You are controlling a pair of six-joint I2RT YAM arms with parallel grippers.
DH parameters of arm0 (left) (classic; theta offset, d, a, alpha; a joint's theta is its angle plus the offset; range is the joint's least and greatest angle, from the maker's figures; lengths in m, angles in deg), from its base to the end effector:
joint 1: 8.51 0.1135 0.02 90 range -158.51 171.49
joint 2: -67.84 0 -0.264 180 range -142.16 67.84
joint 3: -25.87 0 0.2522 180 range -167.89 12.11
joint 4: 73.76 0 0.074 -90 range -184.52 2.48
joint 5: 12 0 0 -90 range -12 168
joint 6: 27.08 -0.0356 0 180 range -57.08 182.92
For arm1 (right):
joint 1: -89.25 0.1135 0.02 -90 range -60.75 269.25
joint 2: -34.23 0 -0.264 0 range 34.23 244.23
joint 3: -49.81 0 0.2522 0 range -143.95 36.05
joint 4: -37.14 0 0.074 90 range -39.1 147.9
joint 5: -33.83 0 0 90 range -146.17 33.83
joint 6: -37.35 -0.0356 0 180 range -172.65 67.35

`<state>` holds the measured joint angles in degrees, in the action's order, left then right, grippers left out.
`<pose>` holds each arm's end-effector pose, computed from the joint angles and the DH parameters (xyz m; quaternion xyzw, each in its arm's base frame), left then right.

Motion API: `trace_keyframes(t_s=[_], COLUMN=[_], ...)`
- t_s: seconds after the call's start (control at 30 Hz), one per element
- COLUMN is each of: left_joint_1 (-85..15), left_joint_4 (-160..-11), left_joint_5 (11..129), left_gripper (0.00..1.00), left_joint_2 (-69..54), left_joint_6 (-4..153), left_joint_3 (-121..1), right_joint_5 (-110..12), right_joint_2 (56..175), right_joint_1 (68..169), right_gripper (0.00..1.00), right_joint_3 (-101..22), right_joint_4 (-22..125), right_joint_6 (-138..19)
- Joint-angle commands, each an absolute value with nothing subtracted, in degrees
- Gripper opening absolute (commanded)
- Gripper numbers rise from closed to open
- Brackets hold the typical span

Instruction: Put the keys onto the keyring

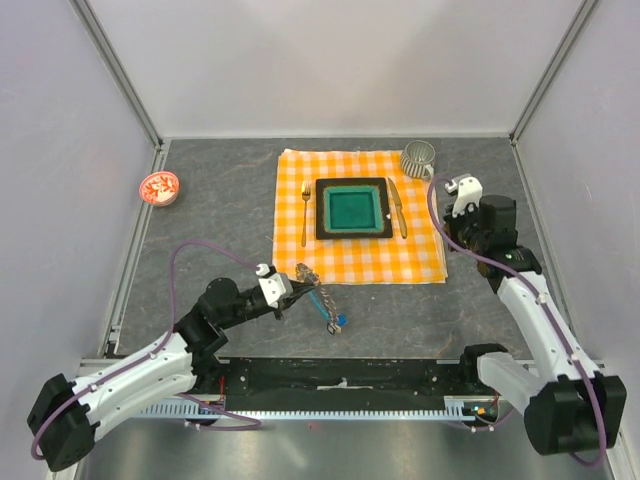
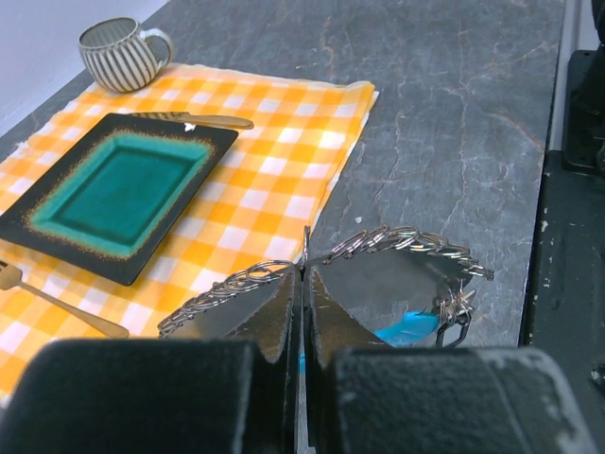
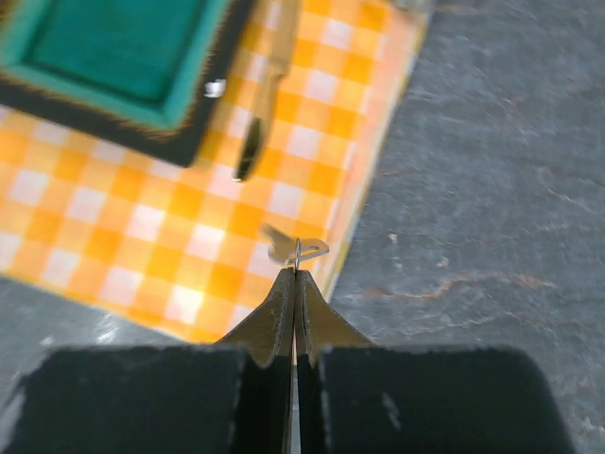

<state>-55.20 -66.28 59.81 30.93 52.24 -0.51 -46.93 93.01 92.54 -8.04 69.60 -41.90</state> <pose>0.1048 -0.1273 0.2202 0.4394 0.5764 -0.3191 0.6107 0.2258 0.0187 0.2751 -0.1452 0.8663 0.0400 0.4762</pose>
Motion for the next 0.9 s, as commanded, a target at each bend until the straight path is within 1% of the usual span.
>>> trace_keyframes(t_s=[0.0, 0.23, 0.43, 0.6, 0.73, 0.87], left_joint_1=[-55.4, -55.6, -56.1, -56.6, -57.2, -57.3], left_joint_4=[-59.7, -59.4, -59.2, -59.9, -60.4, -60.7], left_joint_5=[56.0, 54.4, 52.2, 49.4, 47.9, 47.9], left_gripper=[0.02, 0.02, 0.02, 0.02, 0.02, 0.02], left_joint_2=[32.3, 31.2, 31.4, 31.5, 32.1, 30.6], left_joint_6=[49.1, 48.9, 48.9, 48.8, 48.1, 47.4], left_joint_3=[-0.3, -0.5, -1.1, -1.7, -1.7, -1.9], right_joint_5=[-41.1, -30.1, -27.5, -27.5, -27.5, -30.2], right_joint_2=[87.0, 79.9, 76.9, 77.7, 81.6, 85.1], right_joint_1=[97.0, 104.4, 113.1, 121.4, 127.4, 135.1], right_gripper=[0.00, 0.00, 0.00, 0.00, 0.00, 0.00], right_joint_3=[-8.6, -7.6, -7.5, -8.9, -10.8, -12.3], right_joint_4=[73.1, 74.8, 74.4, 74.9, 75.1, 75.0], right_joint_6=[-41.5, -41.1, -41.0, -39.8, -38.2, -36.4])
